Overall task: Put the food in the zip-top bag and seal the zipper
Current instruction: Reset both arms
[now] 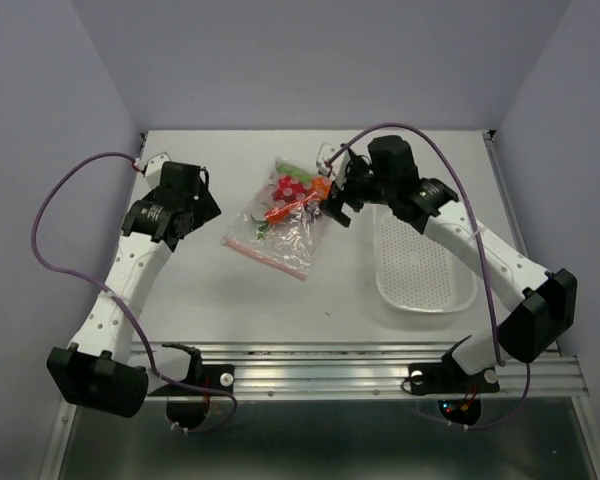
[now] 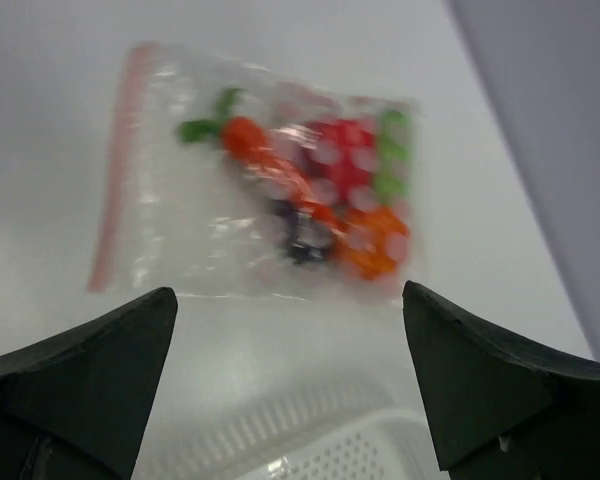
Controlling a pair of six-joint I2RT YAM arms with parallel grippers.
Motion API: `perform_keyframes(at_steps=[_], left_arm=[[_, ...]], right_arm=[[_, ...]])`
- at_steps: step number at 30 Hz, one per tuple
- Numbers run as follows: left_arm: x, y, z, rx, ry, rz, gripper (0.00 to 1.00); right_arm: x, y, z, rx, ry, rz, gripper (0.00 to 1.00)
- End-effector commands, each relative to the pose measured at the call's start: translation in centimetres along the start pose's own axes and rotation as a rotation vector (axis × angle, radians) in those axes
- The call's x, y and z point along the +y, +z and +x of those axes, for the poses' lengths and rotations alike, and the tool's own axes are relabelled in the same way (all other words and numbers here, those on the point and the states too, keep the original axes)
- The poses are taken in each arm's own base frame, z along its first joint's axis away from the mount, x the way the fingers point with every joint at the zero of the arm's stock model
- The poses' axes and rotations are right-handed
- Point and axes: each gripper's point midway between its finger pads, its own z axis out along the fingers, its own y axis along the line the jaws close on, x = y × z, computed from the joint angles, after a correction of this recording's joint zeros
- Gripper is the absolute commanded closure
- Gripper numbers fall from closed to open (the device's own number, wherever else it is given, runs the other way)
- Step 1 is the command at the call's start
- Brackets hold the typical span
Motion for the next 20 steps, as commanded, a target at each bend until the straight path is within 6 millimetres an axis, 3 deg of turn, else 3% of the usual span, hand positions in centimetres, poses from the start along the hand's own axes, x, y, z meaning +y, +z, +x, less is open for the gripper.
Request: perform_keyframes(at_steps=[1,2,3,5,6,8,10,12,13,14,15,16,20], left_arm=[[-0.7,-3.8,-4.7,-0.165,-0.100,0.088,0.01],[-0.8,-4.5,-5.4,-0.191,-0.116,0.109,0.01],[-1.2,-5.0,-5.7,-0.203,-0.126,0.138,0.01],[-1.8,-6.3,-6.8,-0.243,-0.144,0.198,0.01],[-2.0,-6.6,-6.7,-0.244,-0.143,0.220,0.01],[-2.1,-7.3,-7.2,-0.276,-0.158,0.250,0.01],[-2.3,-7.0,-6.7,-0.279,-0.164,0.280,0.01],[-2.8,-6.3,-5.6,-0.248,-0.137,0.304,0.01],[-2.8,-5.9,-5.2,-0.234,-0.128,0.299,0.01],[-2.8,-5.7,-4.9,-0.224,-0.123,0.296,0.01],[-2.7,-5.2,-4.4,-0.209,-0.110,0.281,0.01],[-2.6,-5.0,-4.3,-0.208,-0.109,0.275,0.01],[-2.1,-4.1,-3.1,-0.189,-0.097,0.259,0.01]], right_arm=[[-15.3,-13.2,-3.3,-0.318,0.539,1.192,0.00],[-15.5,-15.2,-2.4,-0.371,0.668,1.316,0.00],[-15.0,-17.8,0.9,-0.294,0.760,1.525,0.00],[-13.5,-19.2,4.2,-0.196,0.850,1.672,0.00],[-11.9,-19.0,6.7,-0.101,0.906,1.705,0.00],[-10.2,-18.3,8.5,-0.019,0.959,1.674,0.00],[-7.2,-16.2,10.9,0.015,1.100,1.577,0.00],[-5.9,-14.3,10.0,-0.078,1.170,1.407,0.00],[-4.4,-13.1,11.6,-0.063,1.184,1.364,0.00],[-4.0,-12.9,11.5,-0.110,1.200,1.337,0.00],[-4.1,-13.4,9.5,-0.252,1.215,1.287,0.00],[-3.8,-12.6,10.3,-0.256,1.229,1.276,0.00],[-2.2,-14.4,9.9,-0.345,1.247,1.268,0.00]])
